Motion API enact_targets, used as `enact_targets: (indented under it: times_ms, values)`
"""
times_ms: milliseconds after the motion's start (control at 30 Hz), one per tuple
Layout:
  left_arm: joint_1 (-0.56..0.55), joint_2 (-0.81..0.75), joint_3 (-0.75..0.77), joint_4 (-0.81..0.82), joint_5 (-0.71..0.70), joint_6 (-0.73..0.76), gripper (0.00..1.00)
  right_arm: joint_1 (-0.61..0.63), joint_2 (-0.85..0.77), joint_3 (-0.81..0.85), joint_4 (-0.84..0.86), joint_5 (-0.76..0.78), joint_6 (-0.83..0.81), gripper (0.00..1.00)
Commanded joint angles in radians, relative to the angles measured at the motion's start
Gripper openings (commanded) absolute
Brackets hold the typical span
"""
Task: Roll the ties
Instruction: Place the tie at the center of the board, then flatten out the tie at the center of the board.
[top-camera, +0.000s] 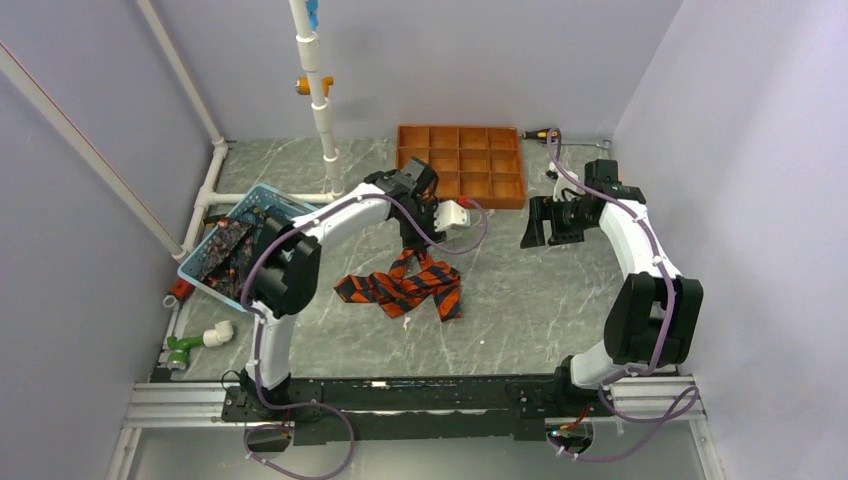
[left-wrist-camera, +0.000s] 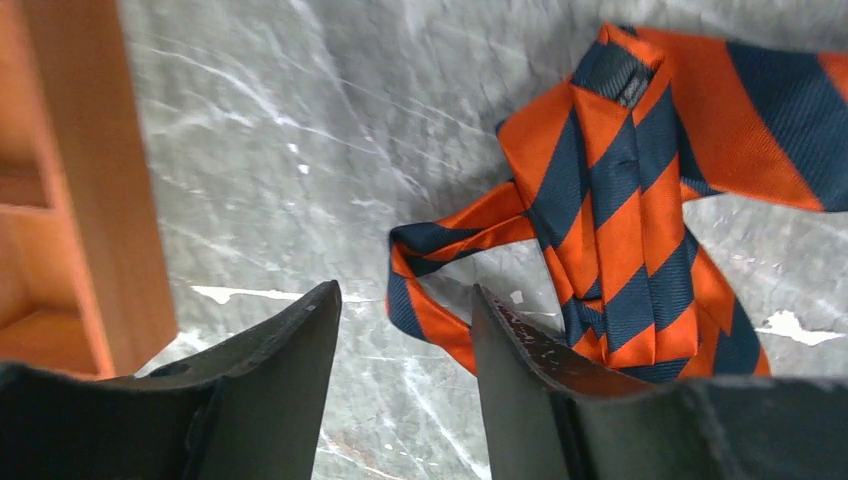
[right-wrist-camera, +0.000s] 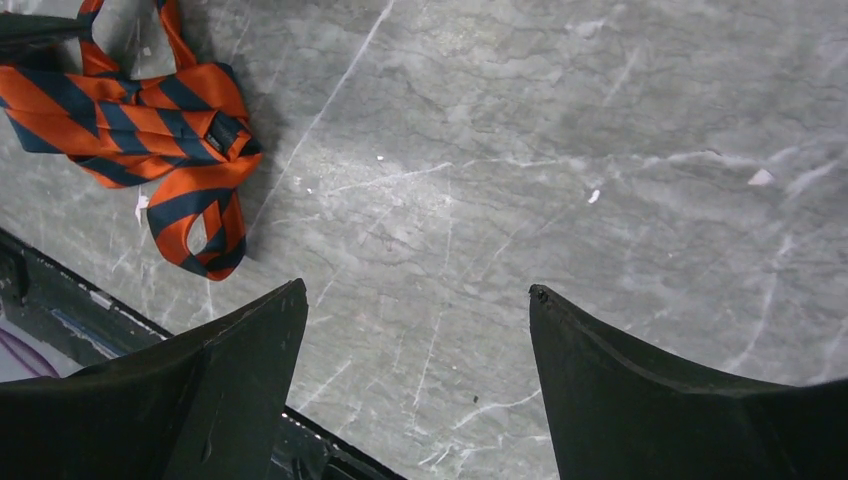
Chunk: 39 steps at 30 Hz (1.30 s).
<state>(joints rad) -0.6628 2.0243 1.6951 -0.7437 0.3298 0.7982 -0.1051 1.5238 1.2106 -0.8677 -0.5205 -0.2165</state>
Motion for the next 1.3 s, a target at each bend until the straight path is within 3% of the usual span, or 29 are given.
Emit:
enact_targets:
  times_ms: [0,167,300,400,533,633,867,1100,1267]
  values:
    - [-0.025,0.089,0.034,-0.113,-0.081,0.071,0.54,-0.025,-0.048,-0.011,-0.002,0.015,0.002,0.83]
    - [-0.026,0.131,0.005,-0.092,-0.149,0.089,0.36,-0.031,-0.055,0.002,-0.007,0.018,0.002,0.83]
    - [-0.026,0.094,0.013,-0.050,-0.147,0.051,0.01,-0.034,-0.061,0.002,0.009,0.015,0.014,0.82]
    - [-0.024,0.007,0.032,-0.017,-0.084,-0.023,0.00,-0.033,-0.071,0.002,0.038,0.007,0.032,0.81]
    - [-0.011,-0.187,-0.006,0.152,-0.043,-0.183,0.00,-0.031,-0.125,0.002,0.117,-0.054,0.056,0.81]
    - [0.008,-0.318,-0.012,0.260,-0.022,-0.283,0.00,-0.022,-0.165,0.013,0.193,-0.111,0.089,0.85]
    - [0.009,-0.540,-0.043,0.545,-0.014,-0.315,0.00,0.055,-0.200,0.131,0.306,-0.148,0.135,0.94]
    - [0.010,-0.534,0.126,0.644,-0.107,-0.327,0.00,0.203,-0.268,0.173,0.416,-0.116,0.145,0.97]
    - [0.010,-0.500,0.268,0.708,-0.192,-0.312,0.00,0.323,-0.316,0.095,0.491,-0.134,0.148,1.00]
